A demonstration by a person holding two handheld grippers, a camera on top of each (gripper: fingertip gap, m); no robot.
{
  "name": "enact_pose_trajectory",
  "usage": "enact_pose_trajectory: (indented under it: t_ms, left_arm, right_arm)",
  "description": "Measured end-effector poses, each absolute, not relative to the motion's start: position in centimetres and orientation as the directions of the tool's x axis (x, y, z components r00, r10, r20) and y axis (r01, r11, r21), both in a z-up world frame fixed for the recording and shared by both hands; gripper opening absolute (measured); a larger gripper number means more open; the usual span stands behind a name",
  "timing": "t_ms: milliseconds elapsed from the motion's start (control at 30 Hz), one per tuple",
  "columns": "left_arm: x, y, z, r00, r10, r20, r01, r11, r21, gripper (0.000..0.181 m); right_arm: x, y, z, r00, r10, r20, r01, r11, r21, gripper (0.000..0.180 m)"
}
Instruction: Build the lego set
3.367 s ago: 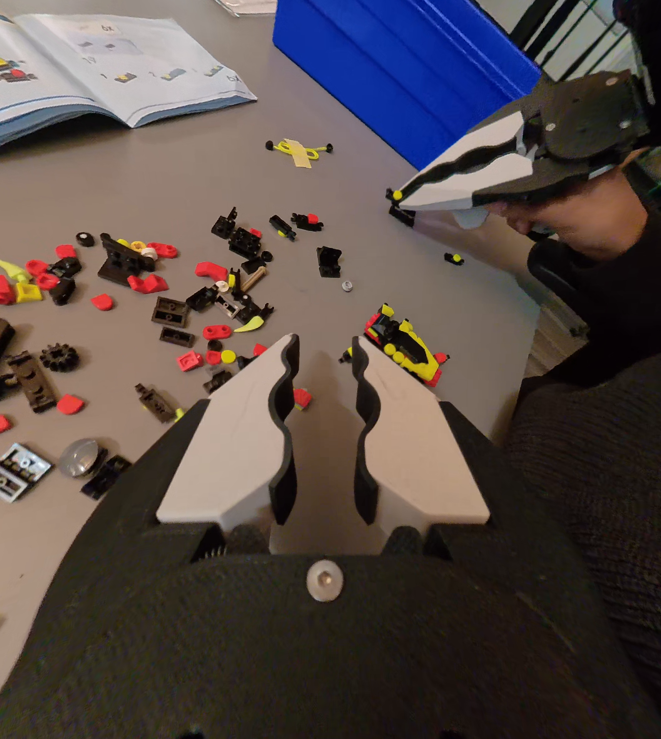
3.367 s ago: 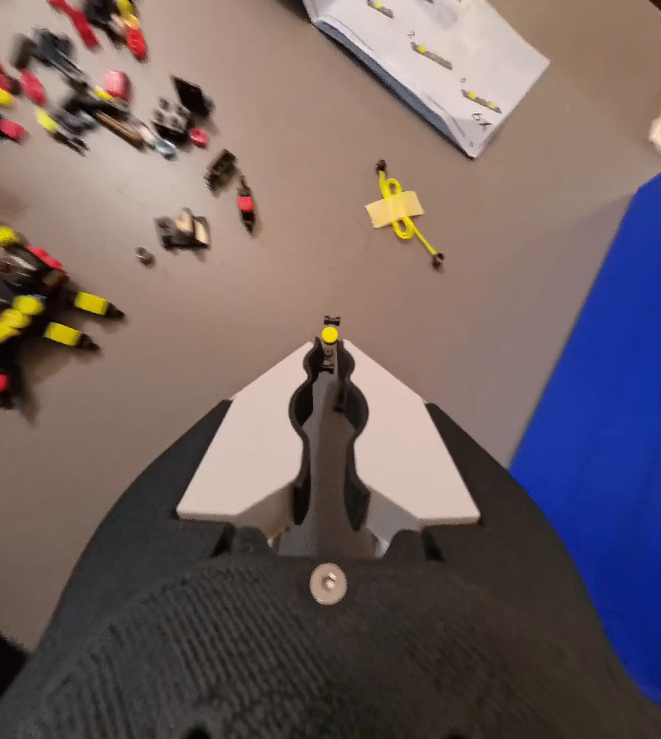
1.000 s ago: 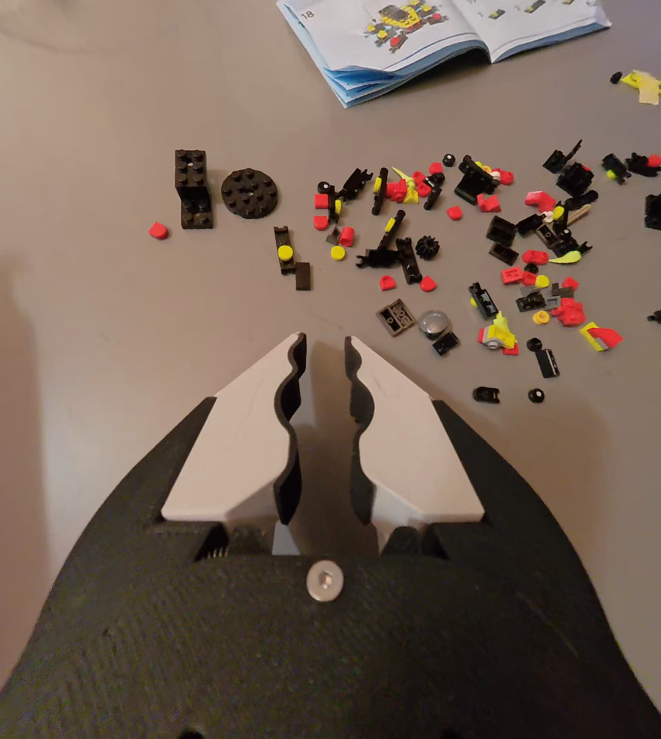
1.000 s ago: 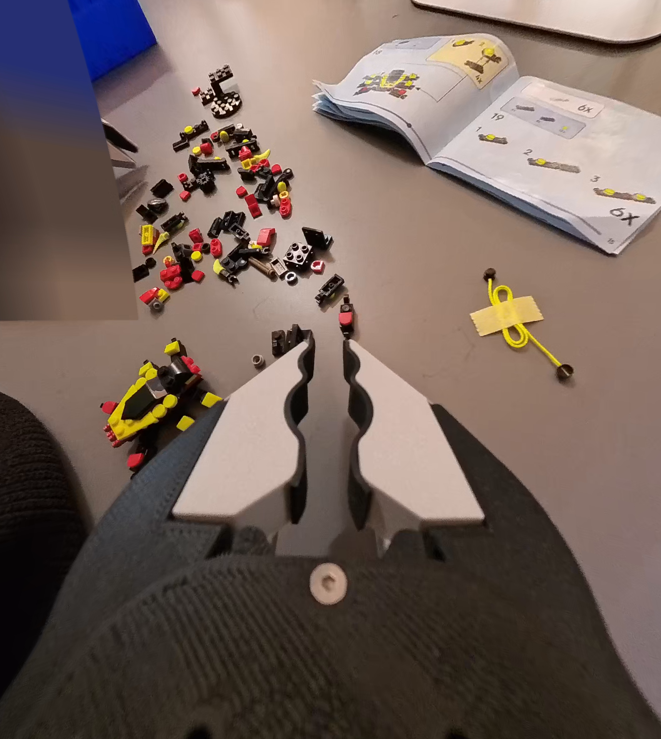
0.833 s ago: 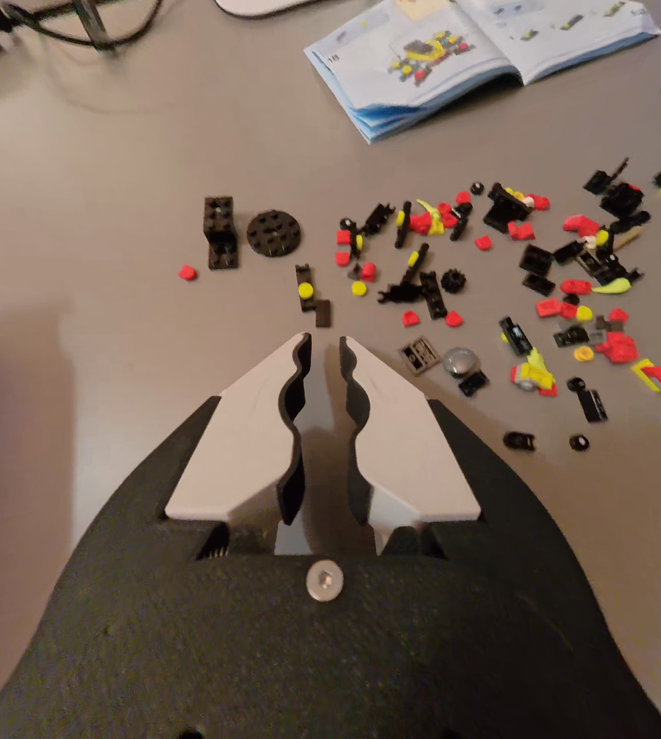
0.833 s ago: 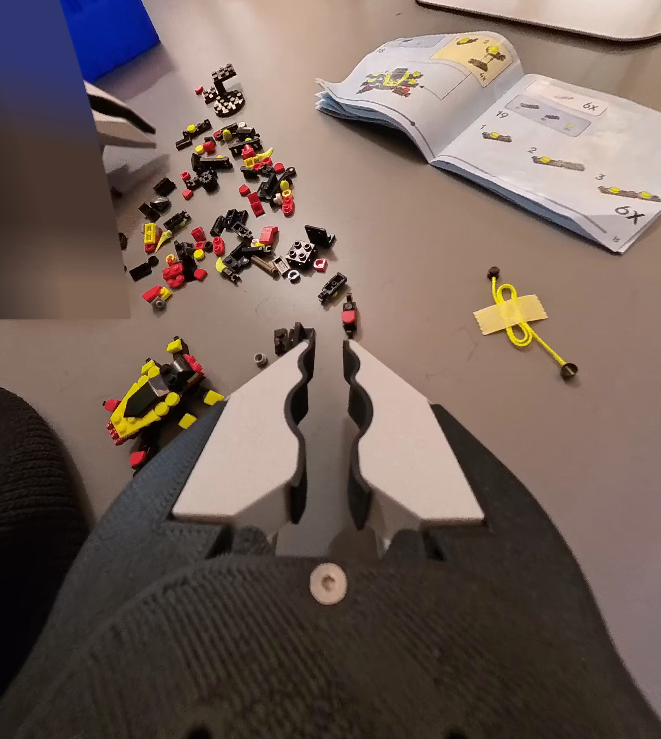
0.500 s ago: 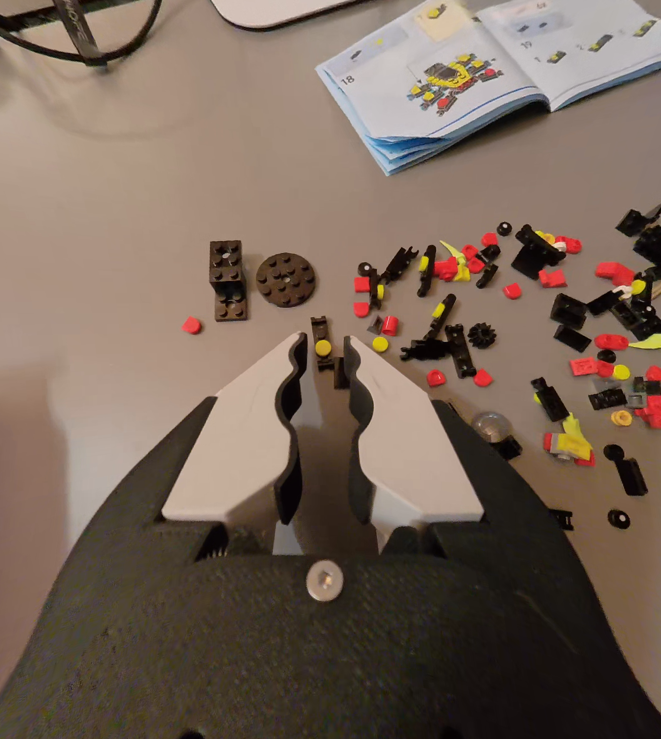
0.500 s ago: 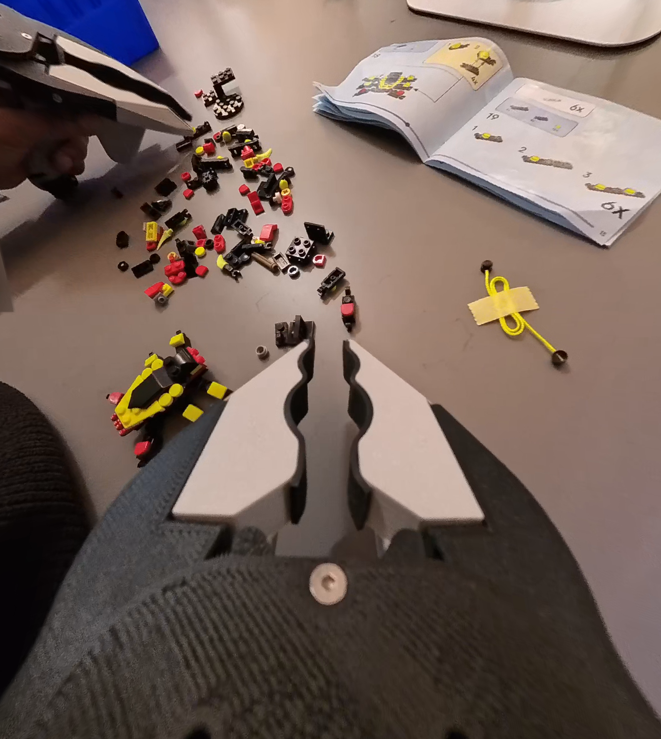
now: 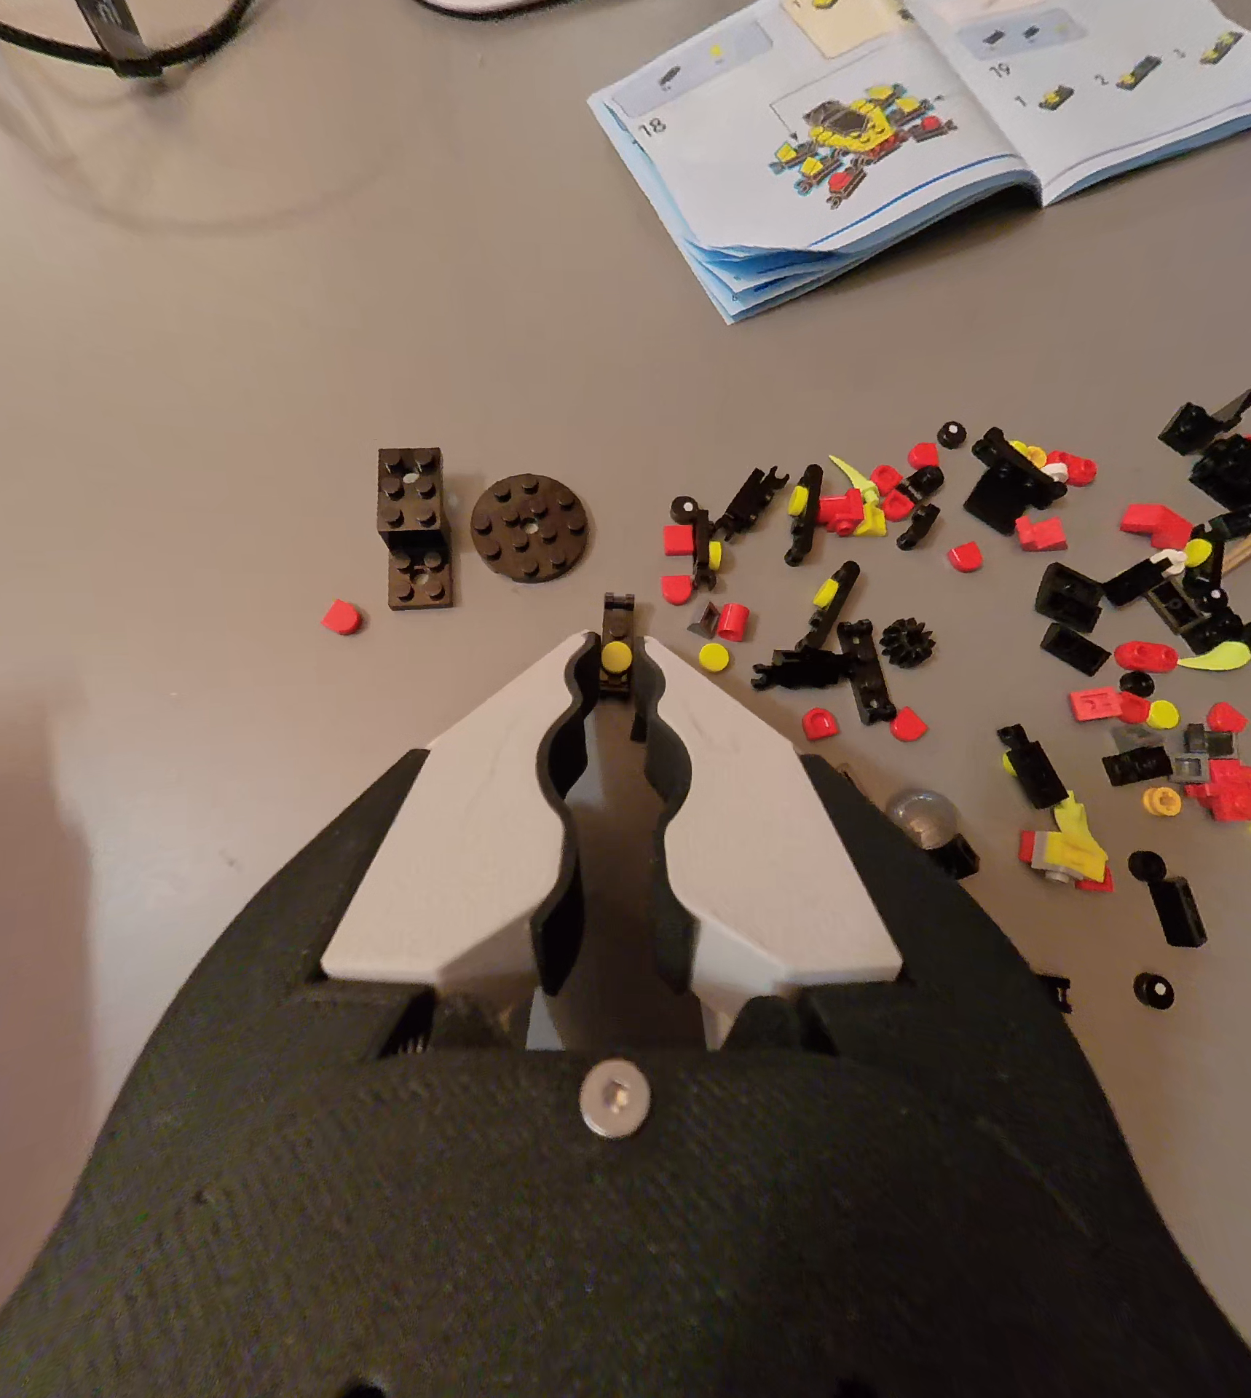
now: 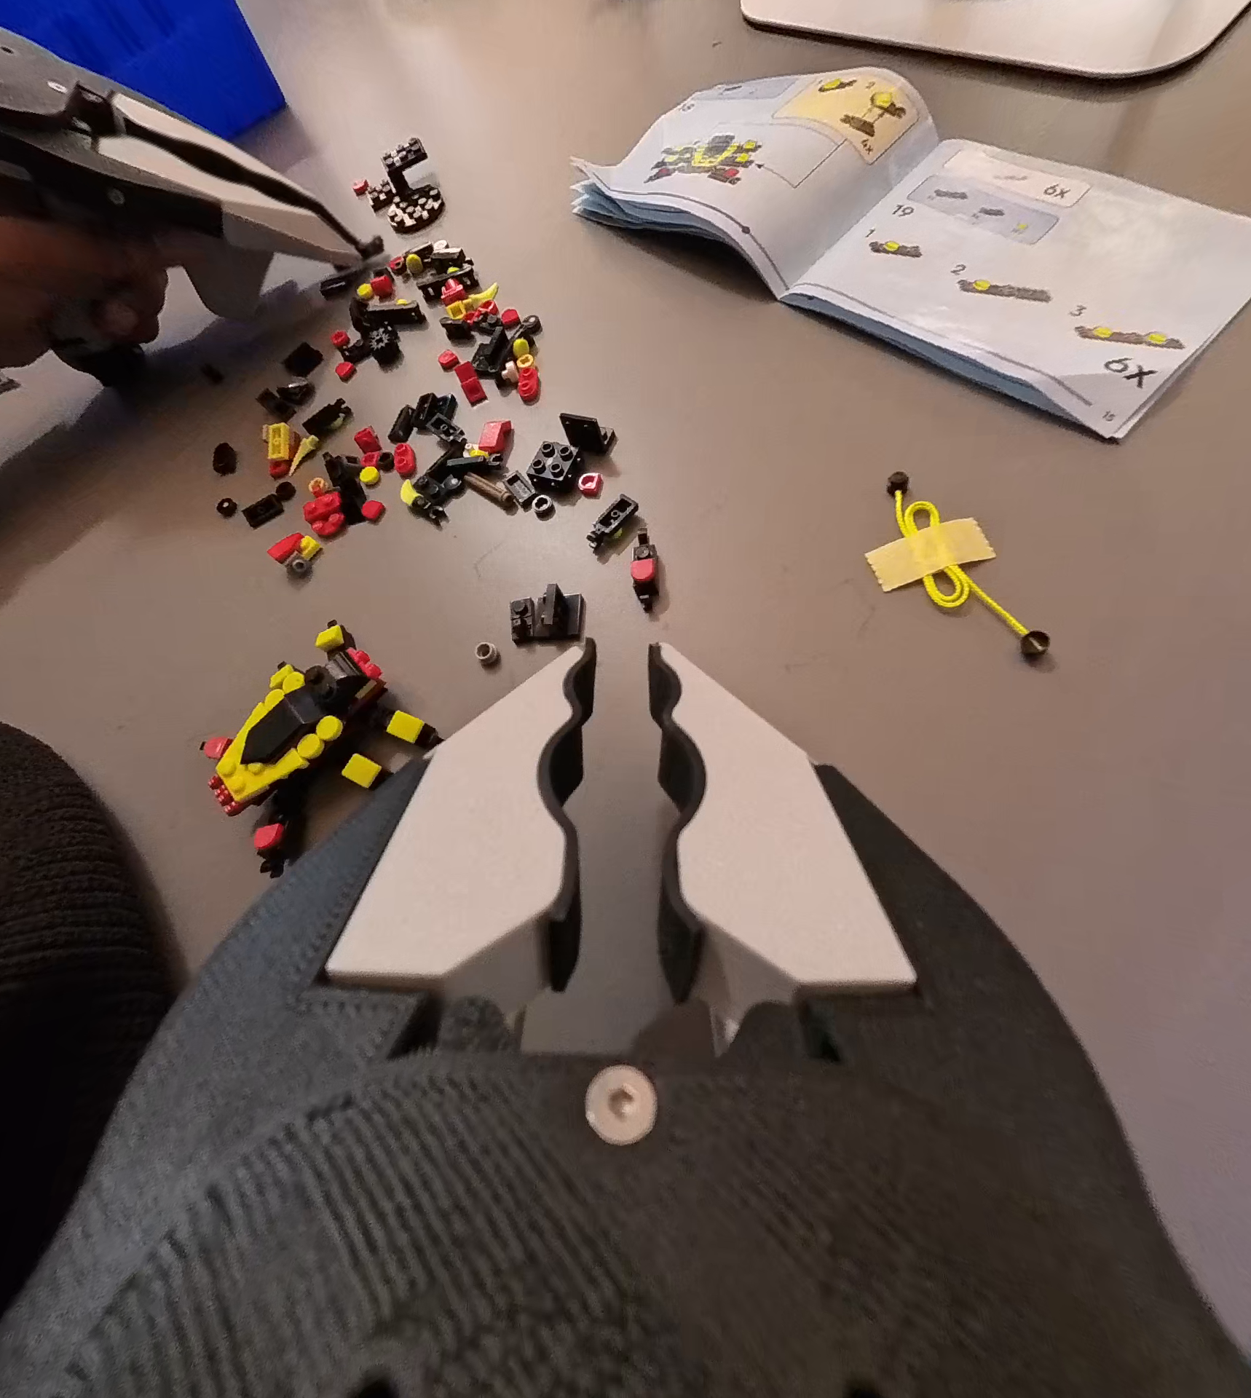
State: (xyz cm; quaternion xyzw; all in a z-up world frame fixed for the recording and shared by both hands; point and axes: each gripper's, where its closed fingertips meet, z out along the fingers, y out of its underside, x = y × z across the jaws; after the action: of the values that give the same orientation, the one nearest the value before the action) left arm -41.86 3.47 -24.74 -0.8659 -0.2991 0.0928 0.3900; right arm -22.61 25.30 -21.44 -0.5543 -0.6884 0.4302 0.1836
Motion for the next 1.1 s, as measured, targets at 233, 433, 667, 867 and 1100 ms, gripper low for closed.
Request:
enact_pose_trajectory:
  t_ms: [233,433,667,867,1100]
  left_arm:
    - [-42.0,3.8,-23.6,0.803,0.594,0.044,0.412,-0.501,-0.761,0.006]
    - [-37.5,9.0,-18.5,0.867,0.498,-0.016,0.268,-0.493,-0.828,0.006]
    - [-23.5,21.7,-17.0,0.996,0.072,0.062,0.092,-0.566,-0.819,0.006]
    - [-18.9,26.2,-22.3,0.992,-0.045,0.116,0.044,-0.746,-0.665,0.006]
    - [-18.1,27.2,-25.0,0.990,-0.069,0.124,0.018,-0.805,-0.593,0.006]
  right_arm:
    - [-22.6,25.6,-20.5,-0.299,0.924,-0.239,0.583,-0.021,-0.812,0.012]
    - [-20.9,29.8,-16.5,-0.203,0.972,-0.117,0.482,-0.005,-0.876,0.013]
    - [-16.8,34.1,-15.8,-0.113,0.991,0.072,0.456,0.117,-0.882,0.011]
    - [-15.6,33.3,-15.3,-0.158,0.983,-0.092,0.405,-0.020,-0.914,0.011]
    - [-15.1,32.7,-15.6,-0.192,0.968,-0.162,0.407,-0.071,-0.910,0.012]
